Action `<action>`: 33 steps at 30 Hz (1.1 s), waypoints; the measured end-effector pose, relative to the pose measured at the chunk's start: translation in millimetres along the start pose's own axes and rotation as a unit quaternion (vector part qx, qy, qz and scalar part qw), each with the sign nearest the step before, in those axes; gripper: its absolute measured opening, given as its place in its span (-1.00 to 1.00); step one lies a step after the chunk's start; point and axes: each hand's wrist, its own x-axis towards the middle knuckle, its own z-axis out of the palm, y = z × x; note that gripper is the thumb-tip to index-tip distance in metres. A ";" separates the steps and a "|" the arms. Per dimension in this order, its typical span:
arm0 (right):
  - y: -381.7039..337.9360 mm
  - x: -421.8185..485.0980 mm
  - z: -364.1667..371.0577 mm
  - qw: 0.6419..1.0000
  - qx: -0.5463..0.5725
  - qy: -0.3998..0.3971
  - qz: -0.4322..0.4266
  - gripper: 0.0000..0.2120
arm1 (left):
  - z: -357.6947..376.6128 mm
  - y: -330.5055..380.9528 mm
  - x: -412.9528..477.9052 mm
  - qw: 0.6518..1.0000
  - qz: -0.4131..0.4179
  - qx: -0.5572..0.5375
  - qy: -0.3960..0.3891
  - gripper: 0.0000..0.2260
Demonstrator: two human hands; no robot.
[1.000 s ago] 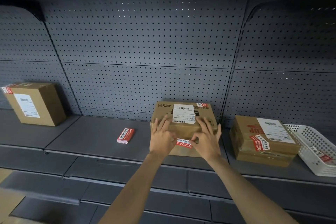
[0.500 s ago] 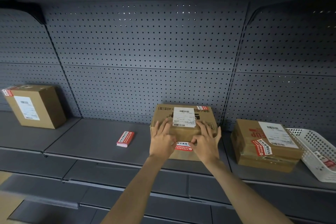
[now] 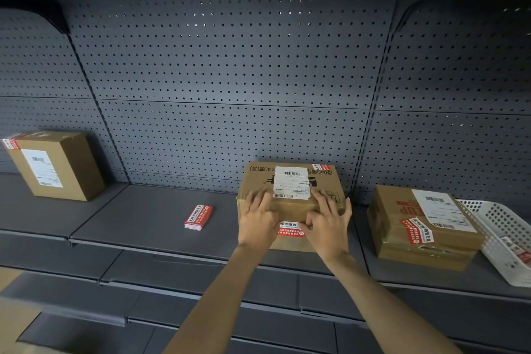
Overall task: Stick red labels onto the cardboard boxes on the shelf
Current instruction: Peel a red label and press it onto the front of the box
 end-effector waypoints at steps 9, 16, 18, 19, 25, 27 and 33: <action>13.1 6.8 2.9 0.999 -0.007 -0.002 -0.048 -0.65 | -4.0 -9.7 4.4 0.998 0.024 -0.063 -0.017 -0.69; 21.8 10.5 -5.0 0.992 0.119 -0.026 -0.043 -0.38 | -8.1 -12.6 8.4 0.998 0.009 -0.032 -0.062 -0.38; 20.2 11.1 -7.9 0.991 0.126 -0.031 -0.028 -0.25 | -6.5 -6.4 9.5 0.997 -0.005 0.005 -0.071 -0.24; 18.1 11.9 -8.3 0.992 0.116 -0.036 -0.020 -0.19 | -5.4 -2.8 10.9 0.997 -0.015 0.021 -0.071 -0.17; 10.6 14.0 0.9 0.998 0.017 -0.054 -0.018 -0.06 | 3.1 3.6 19.2 0.996 -0.020 0.066 -0.049 -0.26; 15.1 13.7 4.2 0.998 0.019 -0.057 -0.033 -0.10 | 5.4 0.5 21.0 0.995 -0.010 0.079 -0.052 -0.27; 39.9 18.4 1.9 0.991 0.050 -0.081 -0.091 -0.07 | 1.5 -26.7 29.4 0.988 0.090 0.090 -0.082 -0.21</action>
